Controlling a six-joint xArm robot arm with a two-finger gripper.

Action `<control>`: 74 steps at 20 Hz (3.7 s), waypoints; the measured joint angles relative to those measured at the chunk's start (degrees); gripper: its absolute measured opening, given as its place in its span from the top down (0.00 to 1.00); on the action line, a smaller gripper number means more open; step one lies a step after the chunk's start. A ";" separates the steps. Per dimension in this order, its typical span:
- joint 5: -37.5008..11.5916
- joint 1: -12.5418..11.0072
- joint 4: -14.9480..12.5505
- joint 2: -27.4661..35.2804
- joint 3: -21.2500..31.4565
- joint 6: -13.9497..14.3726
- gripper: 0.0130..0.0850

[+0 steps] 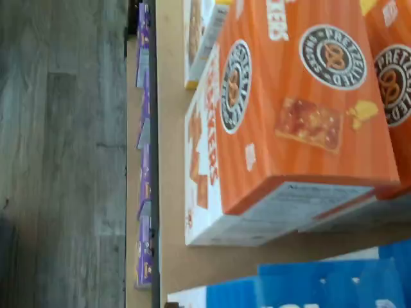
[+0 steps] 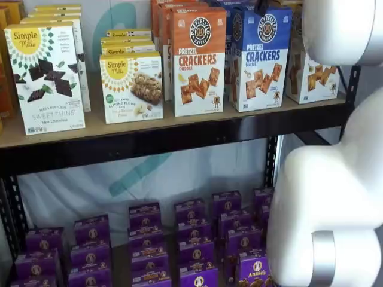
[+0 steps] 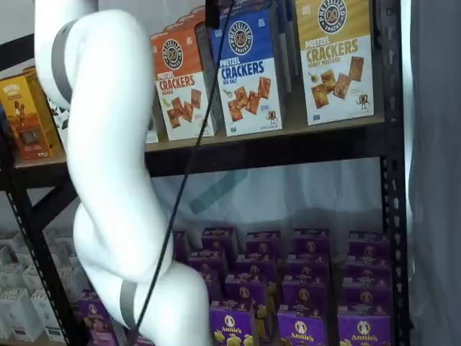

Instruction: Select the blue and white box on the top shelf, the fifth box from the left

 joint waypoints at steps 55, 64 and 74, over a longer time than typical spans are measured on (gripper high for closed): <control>5.41 6.96 -17.38 10.41 -8.60 -0.72 0.22; 4.82 7.15 -17.33 9.88 -7.75 -0.55 0.39; 5.99 7.42 -17.62 9.39 -7.57 -0.33 0.44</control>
